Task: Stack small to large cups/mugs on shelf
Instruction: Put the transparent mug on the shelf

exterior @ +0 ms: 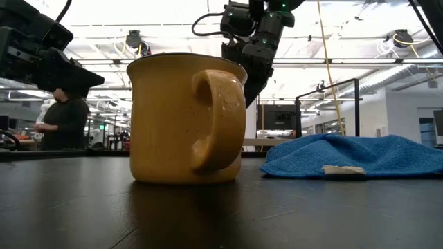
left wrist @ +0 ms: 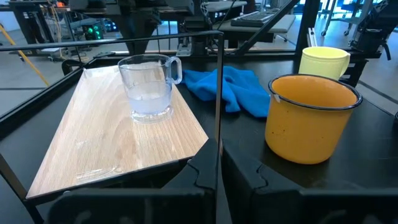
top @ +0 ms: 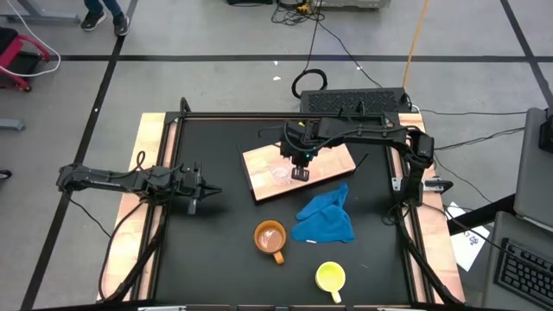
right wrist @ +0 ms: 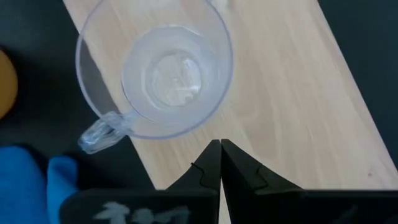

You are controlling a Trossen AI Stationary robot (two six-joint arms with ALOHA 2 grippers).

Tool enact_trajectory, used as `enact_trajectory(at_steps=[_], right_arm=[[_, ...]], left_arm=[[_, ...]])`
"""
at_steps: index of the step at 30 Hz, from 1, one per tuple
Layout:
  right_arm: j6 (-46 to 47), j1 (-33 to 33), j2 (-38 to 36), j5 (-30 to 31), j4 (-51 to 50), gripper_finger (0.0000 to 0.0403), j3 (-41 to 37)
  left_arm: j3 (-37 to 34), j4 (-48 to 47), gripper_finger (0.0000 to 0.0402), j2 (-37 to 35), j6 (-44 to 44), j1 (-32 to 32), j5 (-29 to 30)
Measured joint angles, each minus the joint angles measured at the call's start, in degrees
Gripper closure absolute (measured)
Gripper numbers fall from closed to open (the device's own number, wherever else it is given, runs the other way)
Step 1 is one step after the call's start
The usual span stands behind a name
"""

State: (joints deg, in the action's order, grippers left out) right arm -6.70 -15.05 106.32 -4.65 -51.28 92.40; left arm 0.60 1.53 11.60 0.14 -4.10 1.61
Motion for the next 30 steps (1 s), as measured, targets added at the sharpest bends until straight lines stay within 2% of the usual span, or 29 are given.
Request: enact_trajectory(at_steps=[7, 12, 30], right_arm=[[-0.19, 0.50, 0.00, -0.23, 0.19, 0.0403, -0.02], [-0.40, 0.90, 0.00, -4.44, 2.00, 0.0403, -0.04], [-0.85, 2.43, 1.05, -4.95, 3.99, 0.0403, -0.11]], left_arm=[[0.00, -0.01, 0.0378, 0.00, 0.00, 0.00, 0.00], [0.00, 0.01, 0.0378, 0.00, 0.00, 0.00, 0.00], [0.00, 0.01, 0.0378, -0.01, 0.01, 0.00, 0.00]])
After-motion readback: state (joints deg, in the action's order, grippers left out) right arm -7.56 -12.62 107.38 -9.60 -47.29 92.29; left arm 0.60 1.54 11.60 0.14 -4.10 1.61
